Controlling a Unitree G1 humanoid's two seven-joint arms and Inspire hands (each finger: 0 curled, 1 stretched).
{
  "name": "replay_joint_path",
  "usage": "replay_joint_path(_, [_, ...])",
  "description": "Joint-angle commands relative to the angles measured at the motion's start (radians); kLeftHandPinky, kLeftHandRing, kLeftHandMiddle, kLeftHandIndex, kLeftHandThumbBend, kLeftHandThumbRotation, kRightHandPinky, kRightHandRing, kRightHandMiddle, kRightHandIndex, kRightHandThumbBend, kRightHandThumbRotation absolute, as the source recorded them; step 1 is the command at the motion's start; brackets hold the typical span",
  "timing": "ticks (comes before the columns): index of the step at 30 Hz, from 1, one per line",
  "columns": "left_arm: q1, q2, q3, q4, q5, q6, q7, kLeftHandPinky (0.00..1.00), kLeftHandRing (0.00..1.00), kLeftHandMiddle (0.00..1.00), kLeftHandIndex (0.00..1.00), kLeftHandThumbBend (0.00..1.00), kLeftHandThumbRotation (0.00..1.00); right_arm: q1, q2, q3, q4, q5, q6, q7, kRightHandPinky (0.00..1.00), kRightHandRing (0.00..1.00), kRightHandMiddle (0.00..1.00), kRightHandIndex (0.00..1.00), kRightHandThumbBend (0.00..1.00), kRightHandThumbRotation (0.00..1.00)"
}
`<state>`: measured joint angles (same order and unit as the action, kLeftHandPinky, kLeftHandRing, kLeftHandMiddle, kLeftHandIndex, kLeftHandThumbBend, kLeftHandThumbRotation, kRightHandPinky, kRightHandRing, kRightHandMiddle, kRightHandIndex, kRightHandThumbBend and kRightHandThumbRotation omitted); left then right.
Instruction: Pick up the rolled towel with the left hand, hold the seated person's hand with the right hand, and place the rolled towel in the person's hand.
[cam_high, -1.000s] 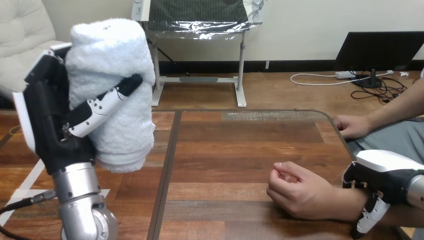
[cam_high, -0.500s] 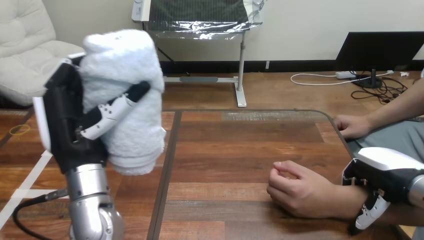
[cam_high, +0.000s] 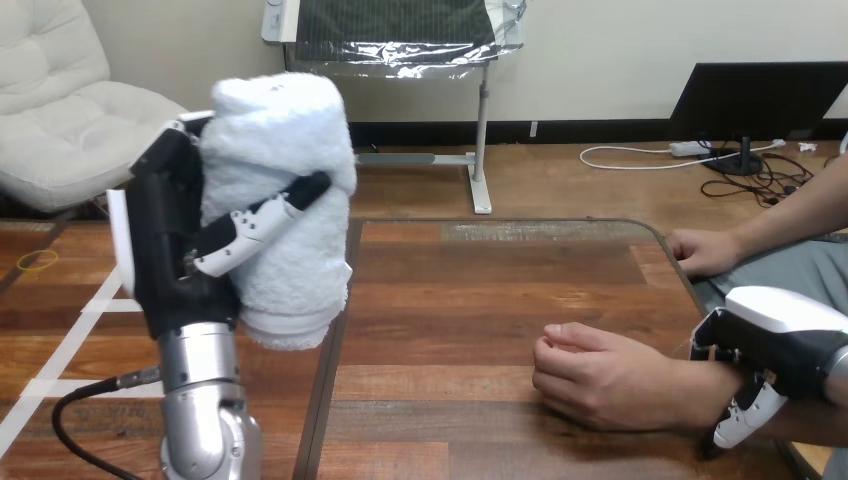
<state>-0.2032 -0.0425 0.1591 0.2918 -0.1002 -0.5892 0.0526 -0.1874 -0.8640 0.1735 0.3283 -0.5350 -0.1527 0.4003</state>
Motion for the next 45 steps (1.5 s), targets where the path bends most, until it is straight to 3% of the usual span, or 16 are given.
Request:
replay_joint_path(1, [-0.108, 0.001, -0.013, 0.041, 0.031, -0.045, 0.011, 0.24, 0.30, 0.36, 0.41, 0.59, 0.00, -0.014, 0.018, -0.042, -0.007, 0.039, -0.001, -0.033, 0.22, 0.29, 0.37, 0.47, 0.84, 0.01])
replay_joint_path(16, [-0.170, -0.014, -0.021, 0.139, 0.092, -0.075, 0.066, 0.25, 0.31, 0.36, 0.40, 0.59, 0.00, -0.036, 0.016, -0.083, -0.031, 0.081, 0.002, -0.031, 0.25, 0.31, 0.39, 0.46, 0.84, 0.00])
replay_joint_path(45, [-0.293, -0.046, -0.026, 0.336, 0.095, -0.123, 0.097, 0.25, 0.31, 0.37, 0.39, 0.57, 0.00, -0.078, 0.023, -0.121, -0.090, 0.111, 0.027, -0.022, 0.33, 0.38, 0.44, 0.46, 0.85, 0.04])
